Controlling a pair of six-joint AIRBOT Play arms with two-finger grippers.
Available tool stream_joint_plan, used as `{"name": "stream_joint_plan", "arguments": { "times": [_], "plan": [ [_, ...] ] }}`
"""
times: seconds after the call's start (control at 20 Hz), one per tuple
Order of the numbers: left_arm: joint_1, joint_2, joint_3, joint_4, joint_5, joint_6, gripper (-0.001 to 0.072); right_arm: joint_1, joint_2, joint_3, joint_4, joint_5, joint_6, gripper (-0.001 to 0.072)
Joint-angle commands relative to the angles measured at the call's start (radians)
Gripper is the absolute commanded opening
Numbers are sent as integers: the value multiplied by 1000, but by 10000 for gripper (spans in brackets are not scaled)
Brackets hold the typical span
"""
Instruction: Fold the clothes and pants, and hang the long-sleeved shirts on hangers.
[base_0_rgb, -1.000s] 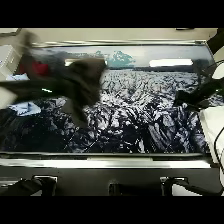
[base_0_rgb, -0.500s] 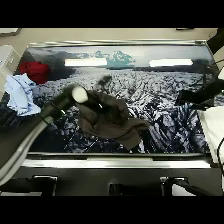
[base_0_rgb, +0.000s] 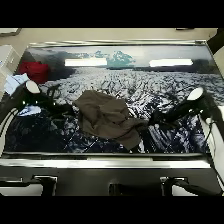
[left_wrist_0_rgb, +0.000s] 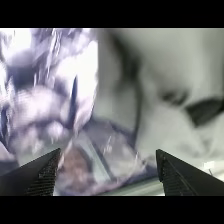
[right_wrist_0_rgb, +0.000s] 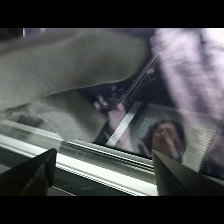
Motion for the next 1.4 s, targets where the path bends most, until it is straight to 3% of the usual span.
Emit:
{"name": "stream_joint_plan", "arguments": {
  "times": [0.0,0.3,0.4,0.55,0.6,0.8,0.9,0.95,1.0,1.05,1.1,1.35],
  "plan": [
    [13,11,-199,-137,145,61,636,69,-3,-114,47,-109,-30,708],
    [-94,-67,-232,-201,274,75,623,74,-3,-129,50,-87,-25,708],
    [-110,-71,-231,-201,309,69,463,74,-4,-152,55,-95,-24,708],
    [-101,-68,-230,-200,332,52,94,74,-5,-204,81,-137,-28,707],
    [-101,-63,-229,-200,332,69,33,74,-5,-217,98,-156,-35,706],
    [-102,-25,-229,-200,332,86,32,194,-36,-223,120,-265,-41,697],
    [-102,-6,-229,-200,328,85,31,284,-77,-223,122,-350,21,681],
    [-102,6,-229,-201,327,85,31,314,-86,-223,122,-372,26,648],
    [-102,18,-229,-201,320,86,31,337,-87,-218,121,-381,21,502],
    [-102,37,-228,-201,320,94,31,344,-84,-203,121,-365,5,139],
    [-104,60,-224,-200,320,111,31,341,-73,-178,119,-340,10,43],
    [-82,265,47,-198,322,206,30,273,113,215,-148,-243,14,42]
  ]
}}
